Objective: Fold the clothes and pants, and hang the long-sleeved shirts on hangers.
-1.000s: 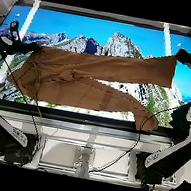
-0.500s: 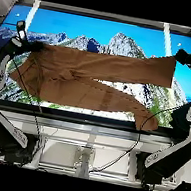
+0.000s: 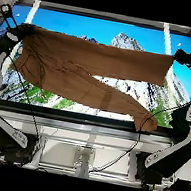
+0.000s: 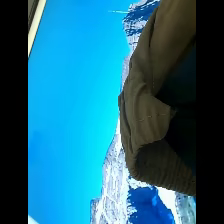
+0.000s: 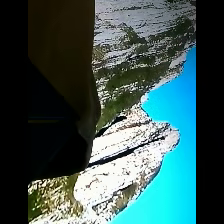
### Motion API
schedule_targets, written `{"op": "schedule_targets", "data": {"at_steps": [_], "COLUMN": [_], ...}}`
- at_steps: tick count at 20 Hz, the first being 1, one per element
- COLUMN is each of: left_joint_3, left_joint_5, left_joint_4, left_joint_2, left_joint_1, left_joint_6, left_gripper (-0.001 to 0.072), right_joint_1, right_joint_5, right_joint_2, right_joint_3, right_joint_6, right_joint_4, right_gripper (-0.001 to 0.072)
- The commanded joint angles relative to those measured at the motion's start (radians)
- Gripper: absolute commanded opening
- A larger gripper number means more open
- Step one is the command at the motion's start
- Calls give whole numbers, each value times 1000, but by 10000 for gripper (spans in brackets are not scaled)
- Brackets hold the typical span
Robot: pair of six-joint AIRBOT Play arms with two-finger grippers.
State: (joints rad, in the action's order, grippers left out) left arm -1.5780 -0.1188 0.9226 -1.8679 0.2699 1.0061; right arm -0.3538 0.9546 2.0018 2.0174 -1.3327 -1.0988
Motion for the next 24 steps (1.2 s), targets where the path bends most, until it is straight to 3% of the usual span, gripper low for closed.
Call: {"op": "schedule_targets", "data": {"at_steps": [1, 2, 3, 4, 5, 6, 10, 14, 15, 16, 17, 18, 21, 24], "left_joint_3": [0, 0, 0, 0, 0, 0, 0, 0, 0, 0, 0, 0, 0, 10], "left_joint_5": [29, 29, 29, 29, 28, 24, -18, -205, -285, -367, -454, -530, -735, -917], "left_joint_4": [0, 1, 17, 38, 47, 46, 47, 50, 50, 50, 50, 51, 107, 299], "left_joint_2": [5, 5, 6, 6, 6, 7, 45, 155, 190, 223, 257, 288, 378, 453], "left_joint_1": [0, 0, 0, 0, 1, 2, 13, 82, 108, 134, 164, 190, 261, 302], "left_joint_6": [0, 0, 0, 0, 0, 0, 0, 0, 0, 0, 0, -1, 0, -1], "left_gripper": [37, 46, 241, 600, 691, 701, 696, 674, 546, 329, 65, 36, 34, 34], "right_joint_1": [25, 26, 26, 26, 24, 23, 21, -24, -45, -69, -93, -110, -138, -138], "right_joint_5": [-34, -39, -41, -43, -46, -46, -40, 82, 138, 212, 298, 372, 596, 756], "right_joint_2": [0, 0, 0, 0, -1, -2, -44, -142, -170, -200, -227, -249, -312, -383], "right_joint_3": [-1, -1, -1, -1, -1, -1, 0, 2, 2, 2, 2, 2, 2, -34], "right_joint_6": [0, 0, 0, 0, -1, -2, -2, -2, -2, -1, -1, -1, -1, -1], "right_joint_4": [-31, -32, -31, -32, -32, -32, -47, -93, -95, -95, -94, -94, -95, -112], "right_gripper": [10, 31, 258, 526, 593, 593, 590, 430, 406, 250, 64, 10, 9, 8]}}
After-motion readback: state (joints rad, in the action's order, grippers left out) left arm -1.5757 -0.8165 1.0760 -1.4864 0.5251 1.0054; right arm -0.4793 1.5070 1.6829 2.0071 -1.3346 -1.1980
